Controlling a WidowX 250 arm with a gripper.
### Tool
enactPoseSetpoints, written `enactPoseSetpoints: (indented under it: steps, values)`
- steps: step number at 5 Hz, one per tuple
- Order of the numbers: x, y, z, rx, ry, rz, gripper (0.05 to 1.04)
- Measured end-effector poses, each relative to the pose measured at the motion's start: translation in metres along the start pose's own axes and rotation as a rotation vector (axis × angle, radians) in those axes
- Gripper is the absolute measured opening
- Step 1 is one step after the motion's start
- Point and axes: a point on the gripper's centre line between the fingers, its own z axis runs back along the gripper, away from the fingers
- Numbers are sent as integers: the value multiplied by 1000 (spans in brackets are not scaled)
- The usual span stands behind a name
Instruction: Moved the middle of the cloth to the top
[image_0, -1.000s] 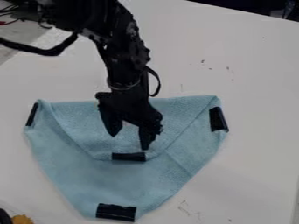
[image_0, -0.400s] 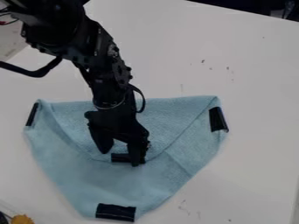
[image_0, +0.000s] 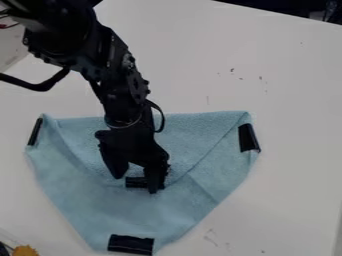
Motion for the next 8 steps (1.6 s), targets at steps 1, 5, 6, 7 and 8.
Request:
enactPoseSetpoints:
  steps: [1,5,6,7,8]
  values:
    - [4,-2,-1,-13,-32,-9,699]
    - [10,-1,0,16,0,-16,102]
    - [11,-5,10,35,2,-12,73]
    - [19,-12,34,67,-31,2,68]
    - [29,-15,58,115,-52,27,68]
